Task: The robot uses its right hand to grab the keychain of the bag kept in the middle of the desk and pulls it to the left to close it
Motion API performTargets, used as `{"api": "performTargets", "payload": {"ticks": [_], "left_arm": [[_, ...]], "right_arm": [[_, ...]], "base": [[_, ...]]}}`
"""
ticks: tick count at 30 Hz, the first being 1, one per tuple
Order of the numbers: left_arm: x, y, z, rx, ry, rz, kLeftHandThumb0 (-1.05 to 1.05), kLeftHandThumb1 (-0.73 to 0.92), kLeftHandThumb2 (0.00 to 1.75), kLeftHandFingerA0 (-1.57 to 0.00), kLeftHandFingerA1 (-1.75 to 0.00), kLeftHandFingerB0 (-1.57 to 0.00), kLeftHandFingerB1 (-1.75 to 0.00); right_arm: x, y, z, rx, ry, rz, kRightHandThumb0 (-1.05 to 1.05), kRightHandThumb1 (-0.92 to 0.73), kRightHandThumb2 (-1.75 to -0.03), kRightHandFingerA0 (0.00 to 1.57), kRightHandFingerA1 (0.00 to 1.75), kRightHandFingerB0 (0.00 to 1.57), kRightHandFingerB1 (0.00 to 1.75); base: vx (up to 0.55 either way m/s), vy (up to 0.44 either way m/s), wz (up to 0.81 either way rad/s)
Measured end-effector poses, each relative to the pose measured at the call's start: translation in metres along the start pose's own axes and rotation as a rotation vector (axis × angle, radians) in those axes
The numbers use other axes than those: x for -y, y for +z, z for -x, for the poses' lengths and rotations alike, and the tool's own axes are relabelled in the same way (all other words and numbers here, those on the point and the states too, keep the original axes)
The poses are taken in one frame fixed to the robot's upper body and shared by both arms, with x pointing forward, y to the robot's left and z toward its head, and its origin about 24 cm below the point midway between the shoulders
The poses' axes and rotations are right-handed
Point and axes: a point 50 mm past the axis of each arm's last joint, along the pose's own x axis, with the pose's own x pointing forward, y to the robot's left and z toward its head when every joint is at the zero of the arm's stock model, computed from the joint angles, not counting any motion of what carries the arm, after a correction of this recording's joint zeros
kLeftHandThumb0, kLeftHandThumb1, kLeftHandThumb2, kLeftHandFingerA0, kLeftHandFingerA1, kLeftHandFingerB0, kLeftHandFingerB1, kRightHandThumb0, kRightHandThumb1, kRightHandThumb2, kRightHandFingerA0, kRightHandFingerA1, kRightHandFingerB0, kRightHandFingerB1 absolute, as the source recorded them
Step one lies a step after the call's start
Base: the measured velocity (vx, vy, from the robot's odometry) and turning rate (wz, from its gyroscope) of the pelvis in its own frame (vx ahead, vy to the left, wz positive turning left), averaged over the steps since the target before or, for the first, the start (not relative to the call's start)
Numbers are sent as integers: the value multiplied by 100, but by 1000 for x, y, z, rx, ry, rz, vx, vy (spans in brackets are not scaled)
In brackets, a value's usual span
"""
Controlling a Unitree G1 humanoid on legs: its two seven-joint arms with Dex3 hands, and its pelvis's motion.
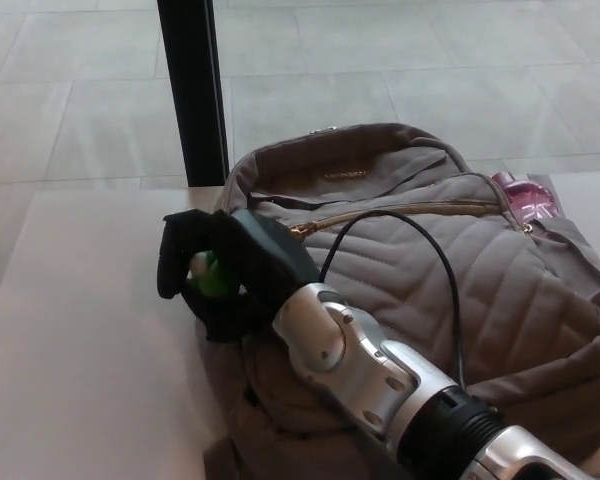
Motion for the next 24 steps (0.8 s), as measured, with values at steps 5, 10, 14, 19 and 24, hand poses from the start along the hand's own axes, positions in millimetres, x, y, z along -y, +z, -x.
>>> {"api": "performTargets", "payload": {"ticks": [5, 10, 14, 19, 24], "left_arm": [[0, 1, 0, 1, -2, -4, -105, 90, 84, -42, -120, -43, -104], [1, 2, -1, 2, -4, -8, -105, 90, 84, -42, -120, -43, -104], [1, 3, -1, 5, -5, -11, -105, 90, 84, -42, -120, -43, -104], [1, 5, -2, 9, -8, -17, -105, 90, 84, -42, -120, -43, -104], [1, 8, -3, 16, -11, -24, -105, 90, 84, -42, -120, -43, -104]], "right_arm": [[-10, 6, 2, 36, 55, -1, -40, -38, -139, 102, 175, 85, 169], [-18, 10, 5, 59, 100, -8, -40, -38, -139, 102, 175, 85, 169], [-22, 12, 7, 68, 118, -19, -40, -38, -139, 102, 175, 85, 169], [-24, 13, 8, 72, 131, -28, -40, -38, -139, 102, 175, 85, 169], [-25, 15, 9, 77, 140, -34, -40, -38, -139, 102, 175, 85, 169]], "base": [[0, 0, 0], [0, 0, 0], [0, 0, 0], [0, 0, 0], [0, 0, 0]]}}
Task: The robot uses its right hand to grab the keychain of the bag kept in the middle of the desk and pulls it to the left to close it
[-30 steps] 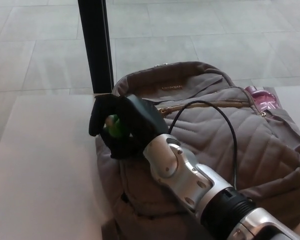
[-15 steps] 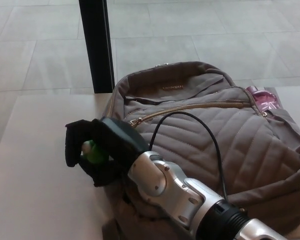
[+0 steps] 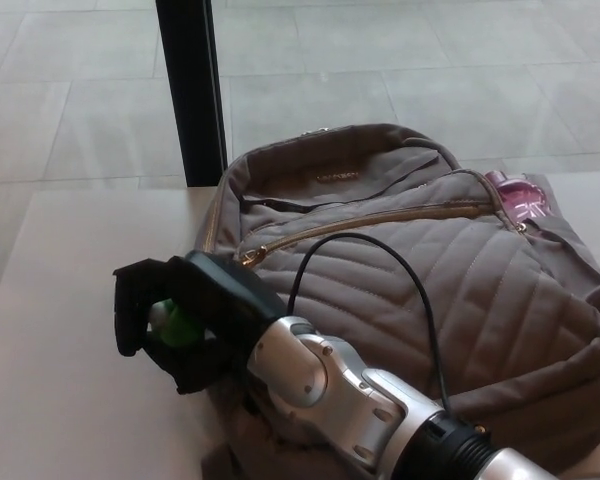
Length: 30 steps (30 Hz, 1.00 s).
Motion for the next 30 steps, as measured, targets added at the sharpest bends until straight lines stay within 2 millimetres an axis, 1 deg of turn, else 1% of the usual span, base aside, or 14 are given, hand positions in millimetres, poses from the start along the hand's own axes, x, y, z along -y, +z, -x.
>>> {"api": "performTargets", "payload": {"ticks": [30], "left_arm": [[1, 0, 0, -3, -4, -5, -105, 90, 84, -42, -120, -43, -104]], "right_arm": [[-7, 2, 1, 3, 35, -45, -40, -38, -139, 102, 175, 85, 169]], "base": [[0, 0, 0]]}}
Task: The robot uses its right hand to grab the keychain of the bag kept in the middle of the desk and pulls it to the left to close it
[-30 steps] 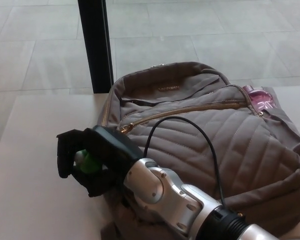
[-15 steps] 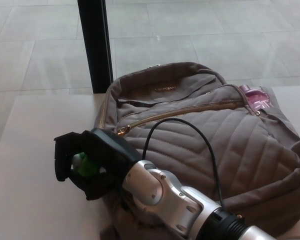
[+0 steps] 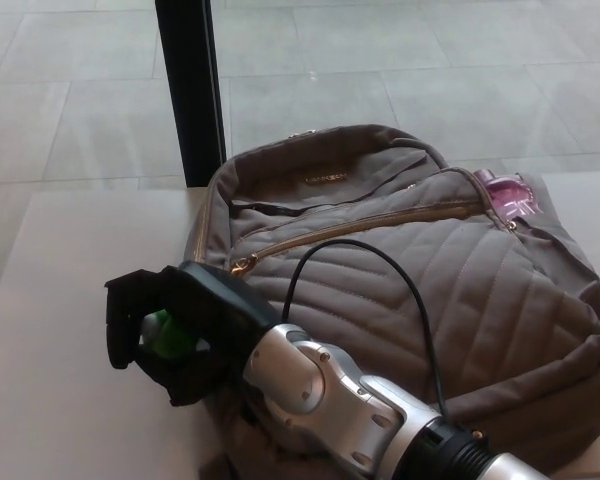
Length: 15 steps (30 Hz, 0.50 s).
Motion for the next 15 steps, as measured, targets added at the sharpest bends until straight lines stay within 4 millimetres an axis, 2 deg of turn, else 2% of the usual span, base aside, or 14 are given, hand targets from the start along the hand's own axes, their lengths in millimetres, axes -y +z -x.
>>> {"api": "performTargets", "payload": {"ticks": [10, 11, 13, 14, 15], "left_arm": [[1, 0, 0, -1, -2, 1, -105, 90, 84, -42, -120, -43, -104], [1, -1, 0, -1, -2, 1, -105, 89, 80, -44, -121, -20, -122], [0, 0, 0, 8, 4, 17, -105, 89, 80, -44, -121, -20, -122], [-1, 2, 0, 16, 9, 26, -105, 92, 80, -50, -129, -24, -127], [-2, 2, 0, 24, 13, 34, -105, 88, 85, -54, -129, -26, -131]], "right_arm": [[-1, 0, 0, -1, 2, -16, -40, -38, -139, 102, 175, 85, 169], [-1, 0, 0, -1, 2, -17, -91, -50, -92, 0, 10, 0, 0], [9, -2, 2, -2, -1, 8, -91, -50, -92, 0, 10, 0, 0], [17, -1, 2, 3, -6, 26, -83, -57, -59, 0, 5, 4, 30], [25, -1, 3, 6, -12, 44, -90, -52, -89, 0, 8, 12, 29]], "base": [[0, 0, 0], [0, 0, 0], [0, 0, 6], [0, 0, 10], [0, 0, 0]]}}
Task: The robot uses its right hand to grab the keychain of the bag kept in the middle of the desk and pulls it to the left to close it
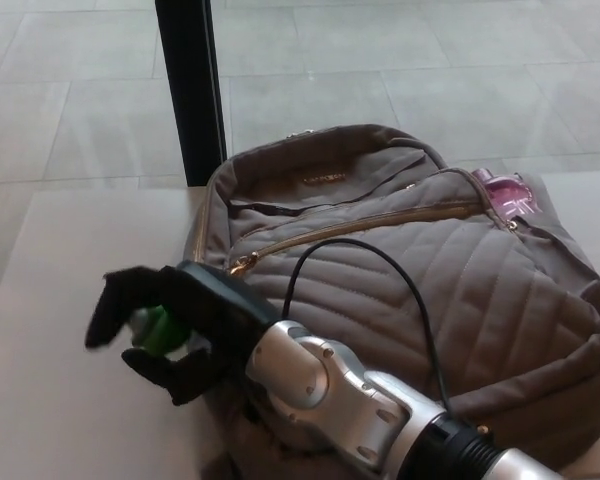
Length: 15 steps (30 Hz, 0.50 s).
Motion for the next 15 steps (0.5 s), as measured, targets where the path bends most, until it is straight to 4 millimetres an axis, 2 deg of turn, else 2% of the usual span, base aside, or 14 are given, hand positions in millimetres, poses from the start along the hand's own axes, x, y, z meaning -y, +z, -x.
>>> {"api": "performTargets", "payload": {"ticks": [1, 2, 3, 4, 5, 6, 8, 9, 10, 11, 13, 14, 15], "left_arm": [[-1, 0, 0, 8, 8, 18, -105, 89, 87, -43, -134, -21, -128], [-3, 0, 1, 14, 17, 37, -105, 84, 81, -40, -133, -20, -131], [-5, 0, 2, 21, 25, 57, -105, 81, 86, -40, -135, -20, -127], [-6, -1, 3, 27, 33, 80, -105, 77, 85, -32, -144, -16, -135], [-8, -1, 3, 34, 40, 98, -105, 78, 82, -29, -138, -17, -126], [-11, 0, 4, 52, 54, 133, -105, 76, 81, -28, -139, -17, -126], [-14, 3, 5, 81, 74, 185, -105, 78, 80, -27, -141, -15, -129], [-16, 4, 5, 96, 82, 212, -105, 78, 79, -25, -142, -15, -129], [-18, 7, 5, 117, 91, 243, -105, 78, 84, -31, -139, -15, -128], [-19, 10, 5, 135, 96, 266, -105, 75, 78, -36, -135, -16, -130], [-22, 14, 5, 169, 104, 305, -105, 76, 78, -38, -130, -17, -127], [-23, 15, 5, 177, 105, 315, -105, 75, 77, -39, -128, -19, -125], [-23, 16, 5, 185, 105, 328, -105, 72, 76, -38, -128, -21, -123]], "right_arm": [[14, -2, 2, -1, -14, 31, -94, -55, -87, 0, 3, 15, 32], [28, -4, 5, -3, -28, 58, -79, -45, -74, 0, 5, 11, 33], [40, -5, 8, -6, -44, 81, -82, -48, -88, 0, 14, 10, 34], [53, -6, 11, -10, -60, 102, -95, -55, -86, 0, 0, 10, 20], [62, -8, 14, -15, -72, 118, -88, -51, -87, 0, 11, 5, 16], [77, -10, 19, -25, -94, 141, -84, -46, -78, 0, 7, 9, 15], [95, -12, 27, -41, -114, 169, -82, -45, -76, 0, 7, 7, 16], [102, -13, 31, -48, -119, 184, -86, -50, -88, 0, 15, 14, 9], [110, -13, 36, -57, -121, 201, -81, -57, -59, 0, 8, 1, 31], [115, -13, 39, -62, -120, 212, -87, -51, -90, 0, 13, 13, 9], [125, -11, 45, -71, -112, 239, -94, -55, -96, 0, 13, 1, 5], [129, -10, 47, -75, -108, 248, -98, -58, -98, 0, 14, 8, 4], [134, -9, 50, -84, -103, 261, -88, -62, -78, 0, 0, 0, 19]], "base": [[0, 0, 7], [0, 0, 6], [0, 0, 0], [0, 0, 0], [0, 0, 0], [0, 0, 0], [0, 0, 0], [0, 0, 0], [0, 0, 0], [0, 0, 0], [0, 0, 0], [0, 0, 0], [0, 0, 0]]}}
